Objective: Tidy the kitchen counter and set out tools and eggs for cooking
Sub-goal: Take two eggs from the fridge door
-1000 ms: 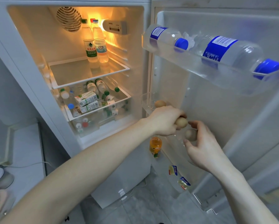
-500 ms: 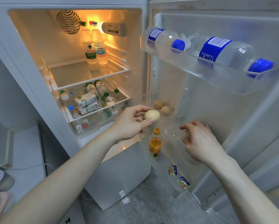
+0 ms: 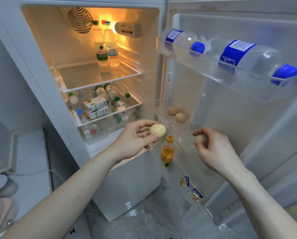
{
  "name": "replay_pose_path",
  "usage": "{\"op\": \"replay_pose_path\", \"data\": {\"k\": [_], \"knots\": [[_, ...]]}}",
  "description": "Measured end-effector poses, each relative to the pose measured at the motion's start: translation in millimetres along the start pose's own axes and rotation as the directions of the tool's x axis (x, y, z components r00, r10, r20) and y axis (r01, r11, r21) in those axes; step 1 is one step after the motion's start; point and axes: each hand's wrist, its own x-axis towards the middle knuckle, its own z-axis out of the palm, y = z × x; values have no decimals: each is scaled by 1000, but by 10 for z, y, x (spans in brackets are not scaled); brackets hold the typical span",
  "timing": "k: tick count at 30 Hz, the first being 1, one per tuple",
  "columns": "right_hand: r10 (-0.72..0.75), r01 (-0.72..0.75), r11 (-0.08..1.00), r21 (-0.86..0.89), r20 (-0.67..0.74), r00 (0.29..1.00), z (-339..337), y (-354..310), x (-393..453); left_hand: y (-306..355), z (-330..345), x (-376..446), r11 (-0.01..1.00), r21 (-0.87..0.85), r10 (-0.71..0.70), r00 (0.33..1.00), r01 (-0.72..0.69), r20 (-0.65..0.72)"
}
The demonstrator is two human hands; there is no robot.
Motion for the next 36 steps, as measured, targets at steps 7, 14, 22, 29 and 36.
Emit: {"op": "replay_pose_path", "data": {"k": [7, 14, 22, 29, 36], "knots": [[-133, 125, 918, 375, -3, 991, 44, -581, -165, -145, -271, -336, 1000, -16, -4, 988, 2, -152], [-305, 111, 818, 565, 262, 915, 687, -1191, 20, -289, -757, -967, 996, -48, -86, 894, 72, -441], [-560, 61, 698, 714, 490, 668, 1421, -2126, -104, -334, -1029, -2150, 977, -123, -199, 553, 172, -809], [-727, 22, 632, 775, 582, 365, 1697, -2616, -589, -228, -621, -3068, 954, -181, -234, 218, 240, -947], [-785, -124, 618, 776, 618, -45, 1803, -2800, -1306, -41, 380, -3872, 908, -308, -268, -174, 284, -948]]}}
